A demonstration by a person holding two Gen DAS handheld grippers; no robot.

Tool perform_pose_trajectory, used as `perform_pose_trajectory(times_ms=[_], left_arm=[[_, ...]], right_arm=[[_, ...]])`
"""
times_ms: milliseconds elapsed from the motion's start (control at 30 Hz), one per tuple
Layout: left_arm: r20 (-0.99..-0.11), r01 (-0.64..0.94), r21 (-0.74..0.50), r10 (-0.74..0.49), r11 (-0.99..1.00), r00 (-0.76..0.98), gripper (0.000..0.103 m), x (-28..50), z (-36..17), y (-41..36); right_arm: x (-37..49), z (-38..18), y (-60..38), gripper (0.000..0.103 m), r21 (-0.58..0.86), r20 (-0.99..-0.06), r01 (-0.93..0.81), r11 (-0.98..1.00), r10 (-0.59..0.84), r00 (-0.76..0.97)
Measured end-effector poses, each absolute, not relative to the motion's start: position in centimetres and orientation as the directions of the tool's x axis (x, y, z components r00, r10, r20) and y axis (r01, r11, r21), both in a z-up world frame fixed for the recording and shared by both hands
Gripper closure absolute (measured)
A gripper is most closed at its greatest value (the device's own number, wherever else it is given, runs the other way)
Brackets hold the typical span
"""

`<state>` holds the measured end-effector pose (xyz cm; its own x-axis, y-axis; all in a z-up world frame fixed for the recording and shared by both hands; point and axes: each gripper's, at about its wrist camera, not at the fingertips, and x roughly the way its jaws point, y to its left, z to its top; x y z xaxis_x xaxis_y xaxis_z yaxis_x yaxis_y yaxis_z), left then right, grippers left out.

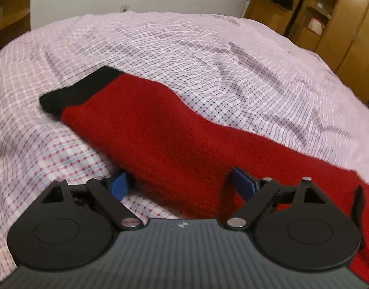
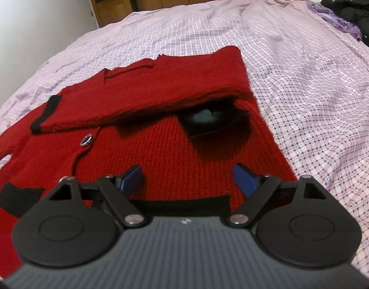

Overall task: Fold small clothes
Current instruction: 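Lift the sleeve with the left gripper and fold it across the cardigan body, then lower the sleeve onto the cardigan and open the left gripper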

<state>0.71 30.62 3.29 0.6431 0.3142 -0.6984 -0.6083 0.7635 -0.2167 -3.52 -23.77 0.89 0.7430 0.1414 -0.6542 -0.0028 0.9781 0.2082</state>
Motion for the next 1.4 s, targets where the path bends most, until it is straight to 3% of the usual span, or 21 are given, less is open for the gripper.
perform_pose_trajectory(times_ms=[67,200,300,433,633,667,800,1400], left_arm=[[-0.689,-0.598,-0.193,0.326,0.778,0.647,0.016,0.9,3.3,30.3],[-0.653,-0.574,-0.177,0.341,0.799,0.676,0.059,0.3,4.0,29.5],[-0.612,-0.545,-0.188,0.337,0.817,0.716,0.069,-0.5,5.1,28.8],[-0.561,-0.49,-0.237,0.294,0.839,0.774,0.071,-1.1,6.7,27.9],[-0.587,-0.473,-0.283,0.24,0.834,0.773,0.072,-0.1,6.2,27.7],[-0.57,-0.458,-0.3,0.228,0.837,0.789,0.079,-0.5,6.3,27.5],[-0.54,-0.425,-0.322,0.205,0.846,0.816,0.087,-1.4,7.3,27.2],[-0.351,-0.141,-0.335,0.016,0.932,0.936,0.088,0.0,16.0,17.7]], right_arm=[[-3.4,0.8,-23.6,0.014,0.205,-0.651,-0.001,0.979,0.136,0.747],[-3.4,0.7,-23.7,0.014,0.207,-0.648,-0.004,0.978,0.14,0.749],[-3.3,0.6,-23.8,0.014,0.215,-0.647,-0.006,0.977,0.147,0.748],[-3.1,0.4,-23.7,0.012,0.217,-0.65,0.002,0.976,0.143,0.746],[-3.1,0.4,-23.6,0.012,0.214,-0.648,-0.015,0.977,0.154,0.746],[-3.1,0.4,-23.7,0.012,0.217,-0.648,-0.017,0.976,0.157,0.745],[-3.2,0.4,-23.8,0.012,0.223,-0.645,-0.02,0.975,0.163,0.747],[-5.0,2.5,-25.6,0.015,0.355,-0.572,-0.011,0.935,0.226,0.788]])
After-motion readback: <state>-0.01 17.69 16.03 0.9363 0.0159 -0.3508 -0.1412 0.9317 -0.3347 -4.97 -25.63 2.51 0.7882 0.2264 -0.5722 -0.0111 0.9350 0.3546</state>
